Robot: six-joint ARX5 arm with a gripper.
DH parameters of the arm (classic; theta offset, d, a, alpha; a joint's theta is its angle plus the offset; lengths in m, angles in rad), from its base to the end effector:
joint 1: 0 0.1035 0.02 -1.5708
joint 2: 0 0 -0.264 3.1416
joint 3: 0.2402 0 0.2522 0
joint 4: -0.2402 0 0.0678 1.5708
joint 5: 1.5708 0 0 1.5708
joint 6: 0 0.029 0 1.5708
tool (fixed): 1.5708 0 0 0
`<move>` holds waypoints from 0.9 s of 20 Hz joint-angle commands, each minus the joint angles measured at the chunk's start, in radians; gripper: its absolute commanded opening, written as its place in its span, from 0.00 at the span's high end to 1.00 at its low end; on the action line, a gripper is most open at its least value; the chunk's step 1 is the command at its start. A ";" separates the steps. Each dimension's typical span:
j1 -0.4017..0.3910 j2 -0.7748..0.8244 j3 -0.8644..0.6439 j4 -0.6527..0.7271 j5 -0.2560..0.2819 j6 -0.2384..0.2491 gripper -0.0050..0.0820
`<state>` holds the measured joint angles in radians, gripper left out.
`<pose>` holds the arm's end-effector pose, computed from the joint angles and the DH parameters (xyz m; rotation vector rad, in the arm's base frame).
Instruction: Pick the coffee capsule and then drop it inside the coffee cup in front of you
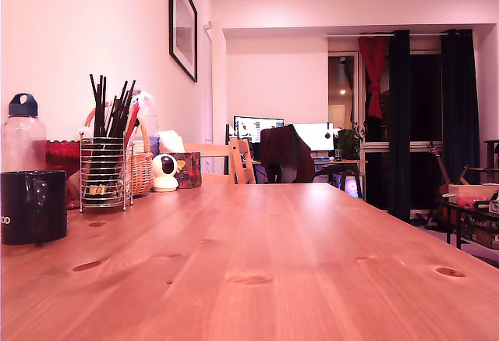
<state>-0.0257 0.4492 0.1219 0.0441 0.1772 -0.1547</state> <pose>0.1258 -0.0083 0.1693 -0.1746 0.2980 -0.1793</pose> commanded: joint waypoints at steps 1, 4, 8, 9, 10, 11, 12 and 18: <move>-0.003 -0.049 -0.052 -0.003 -0.005 -0.012 0.96; -0.003 -0.142 -0.090 -0.055 -0.006 -0.015 0.96; -0.003 -0.254 -0.097 -0.126 -0.006 -0.018 0.96; -0.003 -0.282 -0.097 -0.142 -0.006 -0.018 0.96; -0.003 -0.309 -0.097 -0.164 -0.006 -0.018 0.96; -0.003 -0.333 -0.097 -0.183 -0.006 -0.018 0.96; -0.003 -0.357 -0.097 -0.203 -0.006 -0.018 0.96; -0.003 -0.452 -0.097 -0.257 -0.002 -0.019 0.96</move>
